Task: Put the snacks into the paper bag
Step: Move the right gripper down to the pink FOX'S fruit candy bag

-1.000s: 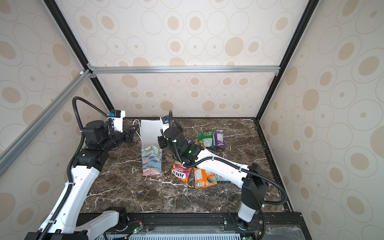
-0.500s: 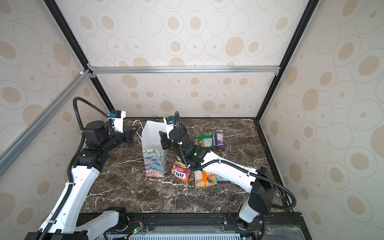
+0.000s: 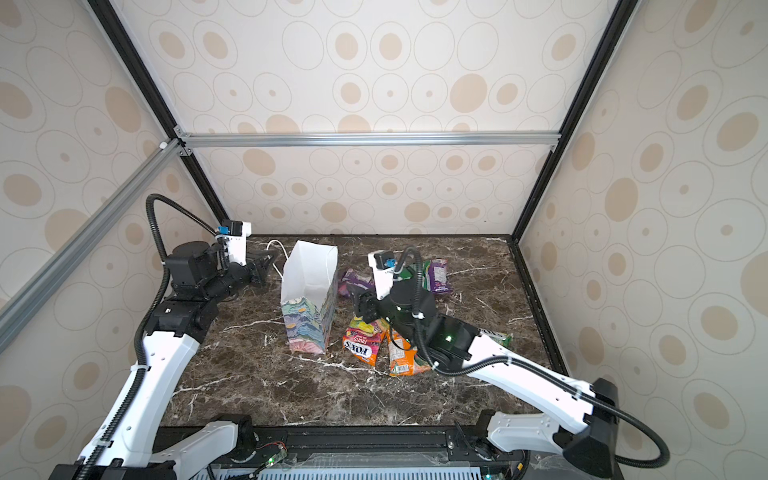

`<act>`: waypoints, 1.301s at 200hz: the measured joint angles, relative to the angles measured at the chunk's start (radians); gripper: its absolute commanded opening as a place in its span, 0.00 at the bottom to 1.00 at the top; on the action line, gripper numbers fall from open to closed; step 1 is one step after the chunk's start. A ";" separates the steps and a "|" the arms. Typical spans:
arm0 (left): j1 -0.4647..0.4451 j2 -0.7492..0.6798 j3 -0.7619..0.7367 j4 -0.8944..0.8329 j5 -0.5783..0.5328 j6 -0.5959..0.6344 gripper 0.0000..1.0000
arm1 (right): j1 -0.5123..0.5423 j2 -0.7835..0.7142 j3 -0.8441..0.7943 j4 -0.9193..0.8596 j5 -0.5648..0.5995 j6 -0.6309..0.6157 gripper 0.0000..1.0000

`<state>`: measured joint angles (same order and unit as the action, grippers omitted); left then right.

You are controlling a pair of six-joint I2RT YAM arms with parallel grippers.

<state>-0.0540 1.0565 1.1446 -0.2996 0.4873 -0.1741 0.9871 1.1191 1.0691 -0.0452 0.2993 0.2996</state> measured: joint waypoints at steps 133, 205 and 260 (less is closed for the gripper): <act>0.000 0.000 -0.009 0.007 -0.026 0.000 0.00 | 0.000 -0.068 -0.523 -0.070 -0.209 0.335 0.64; 0.000 0.008 -0.011 0.007 -0.037 0.000 0.00 | 0.000 0.080 -0.523 -0.014 -0.252 0.396 0.63; 0.000 0.008 -0.011 0.007 -0.037 0.000 0.00 | -0.032 0.187 -0.525 0.118 -0.289 0.458 0.62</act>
<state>-0.0540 1.0649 1.1336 -0.2924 0.4507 -0.1745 0.9546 1.3060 0.5438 0.0727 0.0101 0.7574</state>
